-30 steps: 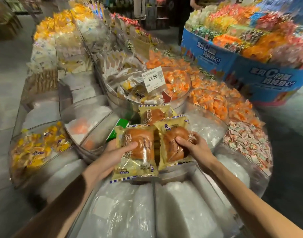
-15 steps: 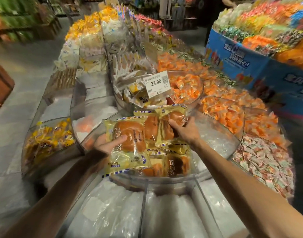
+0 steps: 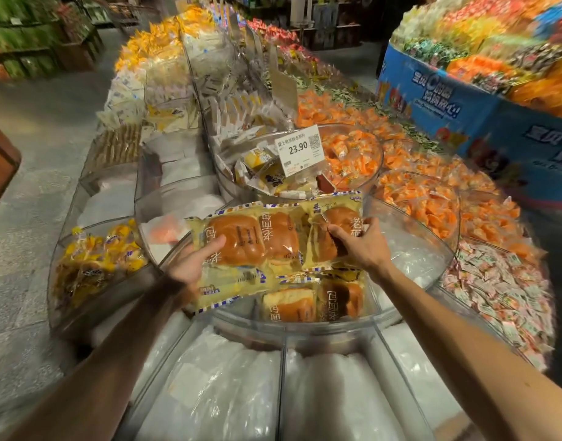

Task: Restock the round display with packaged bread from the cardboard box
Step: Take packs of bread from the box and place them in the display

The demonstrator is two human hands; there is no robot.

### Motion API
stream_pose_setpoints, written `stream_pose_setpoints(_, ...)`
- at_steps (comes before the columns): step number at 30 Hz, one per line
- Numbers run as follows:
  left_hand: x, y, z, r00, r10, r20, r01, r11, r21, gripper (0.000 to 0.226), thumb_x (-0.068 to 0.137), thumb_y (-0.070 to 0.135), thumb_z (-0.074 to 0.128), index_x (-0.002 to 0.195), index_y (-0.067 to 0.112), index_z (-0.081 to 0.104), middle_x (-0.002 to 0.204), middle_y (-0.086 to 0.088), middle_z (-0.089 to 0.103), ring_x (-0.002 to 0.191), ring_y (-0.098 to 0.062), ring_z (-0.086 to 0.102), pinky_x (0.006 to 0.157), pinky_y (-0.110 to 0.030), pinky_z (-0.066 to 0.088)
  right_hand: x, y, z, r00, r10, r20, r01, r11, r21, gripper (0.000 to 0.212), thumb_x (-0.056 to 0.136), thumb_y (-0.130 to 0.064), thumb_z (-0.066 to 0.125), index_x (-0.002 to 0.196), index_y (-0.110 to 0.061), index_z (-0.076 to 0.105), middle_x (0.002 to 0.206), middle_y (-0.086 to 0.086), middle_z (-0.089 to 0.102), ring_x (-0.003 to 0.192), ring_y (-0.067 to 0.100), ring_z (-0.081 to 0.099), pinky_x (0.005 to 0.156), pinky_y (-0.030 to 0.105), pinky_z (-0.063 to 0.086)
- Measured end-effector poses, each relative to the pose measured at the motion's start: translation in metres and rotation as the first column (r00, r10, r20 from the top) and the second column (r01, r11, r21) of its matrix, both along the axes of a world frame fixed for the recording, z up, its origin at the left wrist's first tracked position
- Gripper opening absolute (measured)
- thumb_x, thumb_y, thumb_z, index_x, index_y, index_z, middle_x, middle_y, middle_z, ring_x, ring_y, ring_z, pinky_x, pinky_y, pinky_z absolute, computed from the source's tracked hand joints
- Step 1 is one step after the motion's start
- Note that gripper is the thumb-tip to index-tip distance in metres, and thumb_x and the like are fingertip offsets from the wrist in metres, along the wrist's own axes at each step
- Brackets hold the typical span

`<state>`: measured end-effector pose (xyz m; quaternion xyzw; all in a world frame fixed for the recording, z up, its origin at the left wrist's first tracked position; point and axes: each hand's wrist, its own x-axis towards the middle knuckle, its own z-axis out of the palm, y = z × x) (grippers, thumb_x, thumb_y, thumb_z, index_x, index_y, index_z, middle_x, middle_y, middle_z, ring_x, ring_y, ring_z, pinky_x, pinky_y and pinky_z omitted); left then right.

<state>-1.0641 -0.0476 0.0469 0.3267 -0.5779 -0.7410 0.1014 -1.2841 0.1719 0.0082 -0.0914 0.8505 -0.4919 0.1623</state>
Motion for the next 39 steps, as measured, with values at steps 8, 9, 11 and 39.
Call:
stream_pose_setpoints(8,-0.049,0.023,0.000,0.977,-0.205,0.052,0.198,0.973,0.116,0.086,0.070,0.058,0.078,0.140,0.023,0.043,0.144,0.001,0.049,0.133,-0.021,0.042,0.111,-0.050,0.034,0.001,0.005,0.002,0.998,-0.051,-0.020,0.052,0.998,0.033,0.110,0.043,-0.084,0.072,0.125,-0.016,0.042,0.112,0.009,0.068,0.088,0.031,0.072,0.072,0.051,0.061)
stream_pose_setpoints(9,-0.053,0.026,-0.004,0.975,-0.218,0.046,0.211,0.969,0.126,0.088,0.067,0.058,0.080,0.138,0.021,0.044,0.139,-0.001,0.054,0.129,-0.021,0.046,0.103,-0.046,0.041,-0.002,0.005,0.000,0.997,-0.067,-0.038,0.069,0.997,0.041,0.110,0.045,-0.085,0.071,0.126,-0.016,0.043,0.115,0.009,0.067,0.091,0.031,0.071,0.074,0.051,0.061)
stream_pose_setpoints(11,-0.062,0.024,-0.019,0.979,-0.198,0.039,0.191,0.972,0.138,0.103,0.057,0.063,0.087,0.140,0.021,0.043,0.137,-0.003,0.057,0.125,-0.023,0.053,0.100,-0.049,0.046,-0.007,0.006,-0.007,0.995,-0.088,-0.055,0.092,0.993,0.068,0.112,0.043,-0.094,0.063,0.122,-0.019,0.042,0.115,0.009,0.067,0.096,0.032,0.069,0.078,0.051,0.060)
stream_pose_setpoints(39,0.056,0.001,-0.054,0.990,-0.138,0.017,0.138,0.990,-0.027,0.112,0.057,0.038,0.091,0.150,0.012,0.035,0.141,-0.011,0.053,0.123,-0.022,0.056,0.102,-0.041,0.048,0.177,-0.022,0.014,0.887,0.461,-0.034,-0.462,0.885,-0.055,0.071,0.073,-0.055,0.079,0.126,-0.034,0.036,0.114,-0.019,0.062,0.100,0.000,0.063,0.087,0.024,0.054)
